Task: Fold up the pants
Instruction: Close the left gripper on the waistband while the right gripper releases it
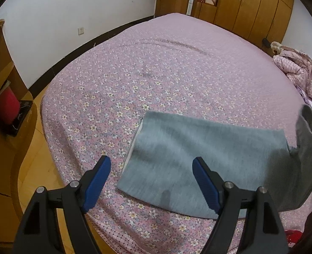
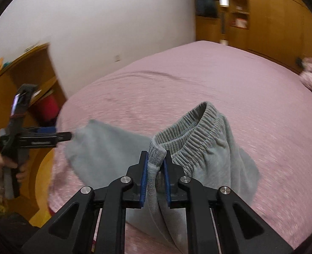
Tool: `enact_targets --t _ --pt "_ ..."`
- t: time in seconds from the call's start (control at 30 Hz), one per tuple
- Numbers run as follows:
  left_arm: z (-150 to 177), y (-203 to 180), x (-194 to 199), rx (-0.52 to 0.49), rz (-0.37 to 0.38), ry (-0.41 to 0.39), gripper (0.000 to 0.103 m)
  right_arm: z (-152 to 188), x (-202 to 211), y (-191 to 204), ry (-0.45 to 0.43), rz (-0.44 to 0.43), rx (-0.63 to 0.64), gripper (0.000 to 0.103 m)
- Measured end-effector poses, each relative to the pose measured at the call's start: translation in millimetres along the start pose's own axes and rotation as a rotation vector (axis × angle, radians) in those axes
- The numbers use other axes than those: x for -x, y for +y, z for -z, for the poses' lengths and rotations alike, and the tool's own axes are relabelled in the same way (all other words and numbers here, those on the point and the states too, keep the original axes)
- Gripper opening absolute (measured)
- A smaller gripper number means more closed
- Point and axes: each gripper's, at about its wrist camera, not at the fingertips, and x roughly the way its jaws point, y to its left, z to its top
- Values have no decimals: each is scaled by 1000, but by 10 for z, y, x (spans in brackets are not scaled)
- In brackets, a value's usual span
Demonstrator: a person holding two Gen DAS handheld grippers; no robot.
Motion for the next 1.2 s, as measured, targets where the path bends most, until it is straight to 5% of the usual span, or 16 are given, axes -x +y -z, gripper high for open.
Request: enact_targets --t 0.23,0.4,0.53,0.77,1.2 --pt "32 -22 -109 1 46 18 83 -6 -591 446 109 -93 112 15" --pt "103 -99 -200 4 63 38 83 167 -982 565 234 -205 81 18" --pt "157 -165 -263 -5 59 54 83 241 -803 622 188 -229 113 32" --pt "167 -342 -238 -27 113 63 83 190 -395 374 77 -58 125 36" --pt "204 -1103 -292 -155 289 124 83 662 -423 -385 183 132 -151 36"
